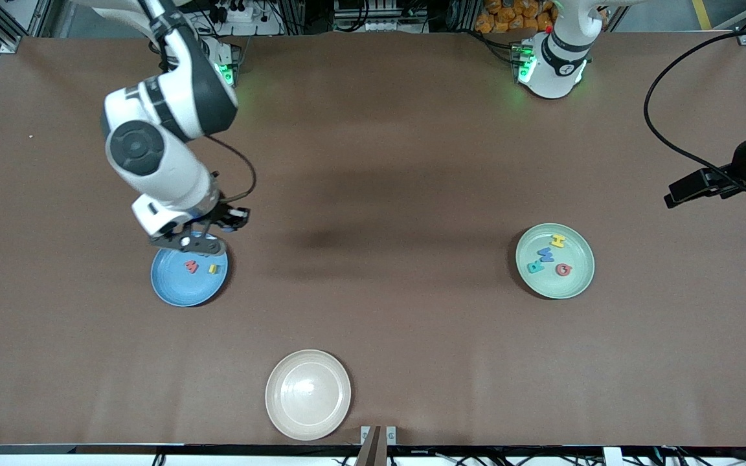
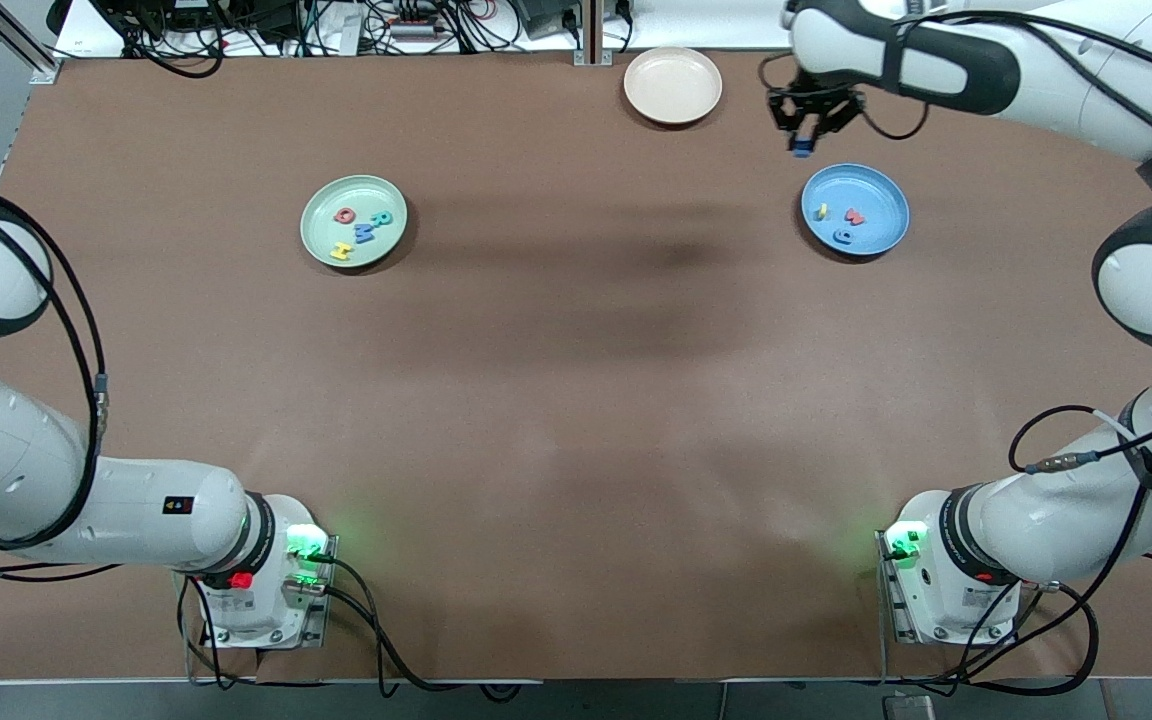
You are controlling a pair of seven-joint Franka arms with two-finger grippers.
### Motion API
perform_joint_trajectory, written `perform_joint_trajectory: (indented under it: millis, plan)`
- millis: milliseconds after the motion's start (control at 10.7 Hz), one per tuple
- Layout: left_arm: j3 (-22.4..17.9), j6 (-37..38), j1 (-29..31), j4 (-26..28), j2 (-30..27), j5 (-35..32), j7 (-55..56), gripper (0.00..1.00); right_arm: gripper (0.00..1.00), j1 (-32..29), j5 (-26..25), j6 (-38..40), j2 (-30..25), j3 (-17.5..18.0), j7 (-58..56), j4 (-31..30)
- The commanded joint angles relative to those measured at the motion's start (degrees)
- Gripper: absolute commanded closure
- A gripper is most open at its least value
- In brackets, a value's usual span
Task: Sort upper and lower case letters into plates
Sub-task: 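Lower the E into the blue plate and open the right gripper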
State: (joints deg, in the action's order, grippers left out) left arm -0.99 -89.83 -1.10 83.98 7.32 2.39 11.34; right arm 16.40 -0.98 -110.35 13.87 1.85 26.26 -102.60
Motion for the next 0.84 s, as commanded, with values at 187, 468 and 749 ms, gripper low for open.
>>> perform_joint_trajectory:
  millis: [187,468,749]
  plan:
    - [-0.33,0.80,2.85,-0.31,-0.38,2.09,-0.79,0.00,1.00,-9.44,1.69,-2.14,5.80,-1.23,-14.27,-1.72]
    - [-0.24,0.80,3.30,-0.31,-0.38,2.18,-0.62,0.00,1.00,-10.60,1.77,-12.47,9.33,-1.41,-15.71,-7.23]
    - [-0.24,0.80,3.30,-0.14,-0.46,2.09,-0.97,0.00,0.01,-10.51,1.77,-13.93,9.17,-1.50,-18.69,-7.79]
